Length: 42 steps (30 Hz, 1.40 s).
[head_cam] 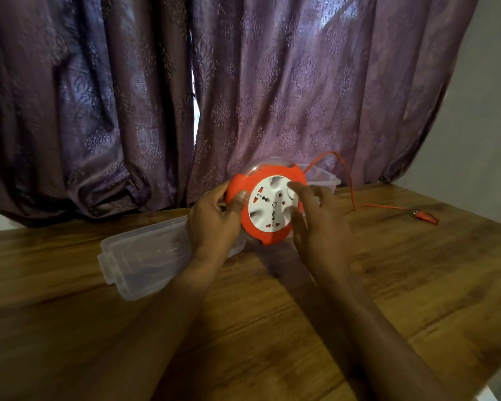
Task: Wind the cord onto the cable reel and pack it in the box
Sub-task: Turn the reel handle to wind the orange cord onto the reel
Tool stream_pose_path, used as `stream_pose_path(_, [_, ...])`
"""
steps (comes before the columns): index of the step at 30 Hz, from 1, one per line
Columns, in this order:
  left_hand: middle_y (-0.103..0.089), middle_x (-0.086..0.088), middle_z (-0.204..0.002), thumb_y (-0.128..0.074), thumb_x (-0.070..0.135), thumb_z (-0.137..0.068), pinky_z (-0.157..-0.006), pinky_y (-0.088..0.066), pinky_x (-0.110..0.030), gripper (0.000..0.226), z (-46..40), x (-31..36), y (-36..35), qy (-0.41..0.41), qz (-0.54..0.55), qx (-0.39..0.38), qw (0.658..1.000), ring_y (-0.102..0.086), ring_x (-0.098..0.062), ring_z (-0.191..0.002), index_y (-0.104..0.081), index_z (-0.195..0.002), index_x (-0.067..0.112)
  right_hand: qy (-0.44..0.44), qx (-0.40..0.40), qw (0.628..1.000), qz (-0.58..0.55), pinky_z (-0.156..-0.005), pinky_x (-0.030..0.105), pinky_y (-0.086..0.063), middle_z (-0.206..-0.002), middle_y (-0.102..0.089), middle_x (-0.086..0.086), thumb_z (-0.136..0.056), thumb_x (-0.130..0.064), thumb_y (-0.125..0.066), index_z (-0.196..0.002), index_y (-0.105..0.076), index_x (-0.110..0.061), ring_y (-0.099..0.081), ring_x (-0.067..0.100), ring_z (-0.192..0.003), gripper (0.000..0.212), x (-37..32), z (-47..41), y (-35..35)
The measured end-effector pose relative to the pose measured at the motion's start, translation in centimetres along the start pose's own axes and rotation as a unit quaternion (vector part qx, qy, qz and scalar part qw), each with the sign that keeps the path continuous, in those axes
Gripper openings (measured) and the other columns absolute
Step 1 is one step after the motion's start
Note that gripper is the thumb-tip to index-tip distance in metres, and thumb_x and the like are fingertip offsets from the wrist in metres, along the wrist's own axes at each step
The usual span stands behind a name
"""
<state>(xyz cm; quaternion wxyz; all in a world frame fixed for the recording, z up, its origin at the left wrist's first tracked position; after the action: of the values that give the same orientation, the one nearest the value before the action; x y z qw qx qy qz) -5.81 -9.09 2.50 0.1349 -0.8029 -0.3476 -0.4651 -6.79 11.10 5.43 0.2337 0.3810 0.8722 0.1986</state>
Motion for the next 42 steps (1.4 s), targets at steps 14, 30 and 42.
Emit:
stream_pose_path(14, [-0.074, 0.013, -0.099, -0.059, 0.066, -0.074, -0.088, -0.056, -0.044, 0.053, -0.2, 0.6, -0.3, -0.021, -0.003, -0.032, 0.999, -0.069, -0.011, -0.095, -0.064, -0.120, 0.040, 0.114, -0.169, 0.972, 0.114, -0.058, 0.035, -0.048, -0.154, -0.029, 0.010, -0.071, -0.029, -0.015, -0.119, -0.060, -0.037, -0.062, 0.035, -0.102, 0.066, -3.4, 1.0, -2.6])
stream_pose_path(30, [-0.075, 0.008, -0.105, -0.058, 0.065, -0.076, -0.087, -0.057, -0.043, 0.057, 0.1, 0.6, -0.8, -0.029, -0.016, -0.043, 0.999, -0.070, -0.013, -0.098, -0.067, -0.122, 0.032, 0.022, -0.149, 0.986, 0.077, -0.059, 0.033, -0.046, -0.133, -0.036, 0.002, -0.091, -0.035, -0.055, -0.135, -0.023, -0.059, -0.064, 0.029, -0.084, 0.060, -0.2, 0.7, -4.0])
stream_pose_path(42, [-0.074, 0.009, -0.102, -0.052, 0.074, -0.070, -0.084, -0.056, -0.043, 0.061, 0.3, 1.1, -0.9, -0.037, -0.039, -0.035, 0.998, -0.069, -0.014, -0.094, -0.064, -0.119, 0.040, -0.057, -0.075, 0.995, 0.013, -0.063, 0.034, -0.045, -0.108, -0.055, 0.000, -0.089, -0.056, -0.051, -0.138, -0.035, -0.050, -0.062, 0.027, -0.083, 0.053, 0.7, 1.1, -3.3])
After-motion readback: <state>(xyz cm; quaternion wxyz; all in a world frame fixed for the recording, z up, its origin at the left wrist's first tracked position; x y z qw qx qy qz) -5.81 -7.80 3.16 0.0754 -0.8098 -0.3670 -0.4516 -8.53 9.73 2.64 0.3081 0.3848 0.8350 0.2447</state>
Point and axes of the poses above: each hand's wrist, its own z-axis away from the middle knuckle, its own y-axis out of the back of the hand, x = y × z, the point moved 9 cm from there along -z, towards the middle knuckle
